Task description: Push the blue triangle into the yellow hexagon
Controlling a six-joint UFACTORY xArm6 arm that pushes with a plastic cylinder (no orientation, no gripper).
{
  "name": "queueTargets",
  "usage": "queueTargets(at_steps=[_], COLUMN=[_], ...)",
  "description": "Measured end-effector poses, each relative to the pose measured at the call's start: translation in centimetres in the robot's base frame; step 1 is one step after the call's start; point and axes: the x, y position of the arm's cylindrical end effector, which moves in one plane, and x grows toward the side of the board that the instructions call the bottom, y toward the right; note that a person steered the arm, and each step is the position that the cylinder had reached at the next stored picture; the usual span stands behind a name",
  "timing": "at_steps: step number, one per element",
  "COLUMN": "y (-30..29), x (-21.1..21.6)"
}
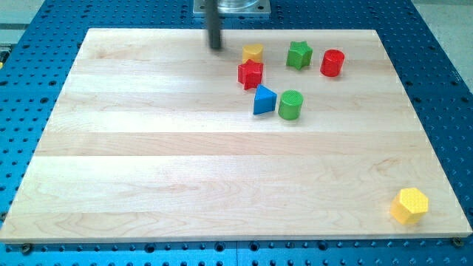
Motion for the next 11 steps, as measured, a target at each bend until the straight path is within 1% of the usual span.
queueTargets(at_steps=[1, 2, 3, 4, 5, 6, 7, 8, 9, 10, 11], y=[3.3, 3.2, 3.4, 3.7, 12.4, 10.6, 5.5, 8.1, 12.8, 3.4, -5.4], x=[9.8, 18.9, 16.2, 20.6, 29.1, 30.2, 30.9, 34.0, 36.3, 35.6, 31.8])
